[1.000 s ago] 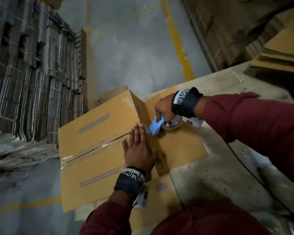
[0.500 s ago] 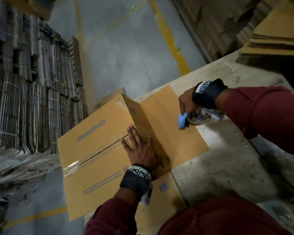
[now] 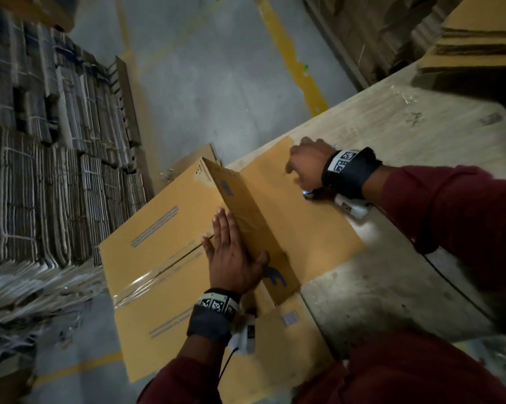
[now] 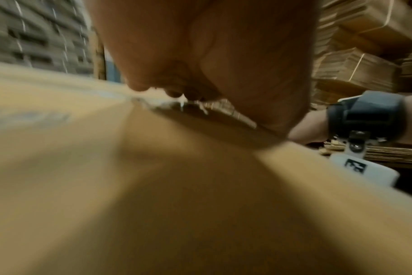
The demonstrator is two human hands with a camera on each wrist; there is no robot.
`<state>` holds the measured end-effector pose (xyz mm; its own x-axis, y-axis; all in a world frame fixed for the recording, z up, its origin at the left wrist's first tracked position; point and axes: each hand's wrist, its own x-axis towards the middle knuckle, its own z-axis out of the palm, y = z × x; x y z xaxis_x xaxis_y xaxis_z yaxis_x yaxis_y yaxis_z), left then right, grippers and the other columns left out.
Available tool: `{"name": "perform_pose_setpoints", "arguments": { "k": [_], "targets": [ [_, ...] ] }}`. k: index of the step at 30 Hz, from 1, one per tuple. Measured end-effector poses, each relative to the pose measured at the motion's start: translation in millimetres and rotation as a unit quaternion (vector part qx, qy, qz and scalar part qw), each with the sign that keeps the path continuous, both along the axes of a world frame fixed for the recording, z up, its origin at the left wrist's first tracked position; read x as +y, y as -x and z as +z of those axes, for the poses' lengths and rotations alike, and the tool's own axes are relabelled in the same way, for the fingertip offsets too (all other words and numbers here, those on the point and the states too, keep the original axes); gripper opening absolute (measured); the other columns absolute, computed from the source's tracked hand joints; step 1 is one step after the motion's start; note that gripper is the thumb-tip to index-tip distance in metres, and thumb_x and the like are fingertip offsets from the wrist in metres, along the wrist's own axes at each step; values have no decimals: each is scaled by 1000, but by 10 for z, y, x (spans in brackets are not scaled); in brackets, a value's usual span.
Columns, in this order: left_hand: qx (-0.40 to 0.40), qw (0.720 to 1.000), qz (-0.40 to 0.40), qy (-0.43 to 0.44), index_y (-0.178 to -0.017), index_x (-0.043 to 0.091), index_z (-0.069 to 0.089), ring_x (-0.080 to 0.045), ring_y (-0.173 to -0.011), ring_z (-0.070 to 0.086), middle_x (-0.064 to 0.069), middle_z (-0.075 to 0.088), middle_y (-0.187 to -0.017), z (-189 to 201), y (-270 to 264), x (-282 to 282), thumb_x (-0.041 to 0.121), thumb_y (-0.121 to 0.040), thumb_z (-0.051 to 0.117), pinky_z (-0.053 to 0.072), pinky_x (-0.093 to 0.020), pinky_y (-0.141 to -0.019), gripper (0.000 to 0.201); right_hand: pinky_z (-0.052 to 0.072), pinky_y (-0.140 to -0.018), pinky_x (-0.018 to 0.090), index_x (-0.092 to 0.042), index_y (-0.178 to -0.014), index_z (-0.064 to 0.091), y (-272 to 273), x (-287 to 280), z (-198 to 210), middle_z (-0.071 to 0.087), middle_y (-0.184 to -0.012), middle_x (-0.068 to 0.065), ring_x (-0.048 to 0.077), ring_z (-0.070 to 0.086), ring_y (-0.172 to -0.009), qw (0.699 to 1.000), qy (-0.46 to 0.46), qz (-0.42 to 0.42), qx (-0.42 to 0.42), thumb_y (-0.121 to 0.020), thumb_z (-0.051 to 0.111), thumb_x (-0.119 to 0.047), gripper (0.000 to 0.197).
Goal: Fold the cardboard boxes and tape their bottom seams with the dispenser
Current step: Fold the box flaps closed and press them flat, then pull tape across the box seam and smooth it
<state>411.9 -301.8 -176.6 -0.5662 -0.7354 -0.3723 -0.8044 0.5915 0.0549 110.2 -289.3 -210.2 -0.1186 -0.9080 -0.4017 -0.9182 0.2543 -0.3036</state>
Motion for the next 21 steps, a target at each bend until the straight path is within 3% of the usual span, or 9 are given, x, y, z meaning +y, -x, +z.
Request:
{"name": "perform_pose_setpoints", "arguments": {
  "k": [2,4,6,9,11,14,16,18,21],
  "targets": [
    [3,1000,1,-15,-163,15,-15,-18,-156,-21,-1,-28,-168,26,17,-65,83,-76,32,-3,-57,-126,120,51,-89,34,-33,-114,75,-269,-52,-26,73,-113,-1,26,63,-110,985,88,-43,-144,-83,62,-20,36],
    [-2,999,5,-39,-164,16,-13,-20,-158,-12,-1,-23,-170,93,35,-114,86,-74,32,-1,-58,-126,122,52,-85,26,-27,-105,80,-541,-94,-110,78,-101,-3,16,69,-95,941,77,-86,-318,-84,66,-12,29],
    [-19,998,16,-65,-165,17,-10,-22,-160,-5,-2,-18,-171,207,90,-156,86,-71,33,3,-59,-126,124,49,-83,21,-23,-105,81,-758,-123,-284,77,-99,-5,10,69,-92,905,38,-123,-406,-82,78,-15,24],
    [-58,992,39,-101,-166,19,-2,-25,-160,8,-2,-9,-173,421,257,-230,79,-71,46,11,-60,-126,123,52,-76,24,-22,-105,80,-969,-116,-544,77,-101,-5,11,70,-88,877,6,-161,-453,-82,83,-22,24],
    [-70,986,66,-135,-166,20,2,-28,-157,19,-1,-3,-173,537,356,-301,74,-70,54,21,-59,-124,122,56,-63,25,-19,-104,80,-1032,-98,-632,78,-94,-1,13,73,-78,844,1,-190,-501,-85,82,-21,19],
    [-78,980,85,-161,-166,20,8,-32,-152,33,-5,8,-173,602,424,-402,73,-69,59,37,-46,-116,122,57,-55,22,-21,-103,81,-1032,-83,-665,78,-87,-1,10,73,-71,819,19,-220,-530,-87,80,-23,15],
    [-81,978,91,-168,-166,22,16,-32,-147,40,-7,17,-172,564,432,-444,73,-68,62,43,-36,-106,119,49,-53,9,-19,-103,81,-1038,-79,-648,77,-87,-4,3,67,-66,824,40,-221,-520,-87,81,-22,16],
    [-72,976,107,-175,-161,30,30,-28,-142,47,-2,31,-168,525,441,-466,80,-63,62,46,-34,-99,115,39,-54,-2,-16,-101,82,-1085,-88,-654,77,-94,-1,2,64,-74,836,64,-223,-497,-85,82,-20,16],
    [-47,975,120,-182,-149,36,48,-22,-135,53,6,51,-155,569,489,-475,88,-62,60,50,-37,-99,102,44,-63,0,-16,-94,84,-1140,-103,-664,79,-97,0,5,65,-82,843,82,-235,-478,-85,82,-19,10]
  ]
}}
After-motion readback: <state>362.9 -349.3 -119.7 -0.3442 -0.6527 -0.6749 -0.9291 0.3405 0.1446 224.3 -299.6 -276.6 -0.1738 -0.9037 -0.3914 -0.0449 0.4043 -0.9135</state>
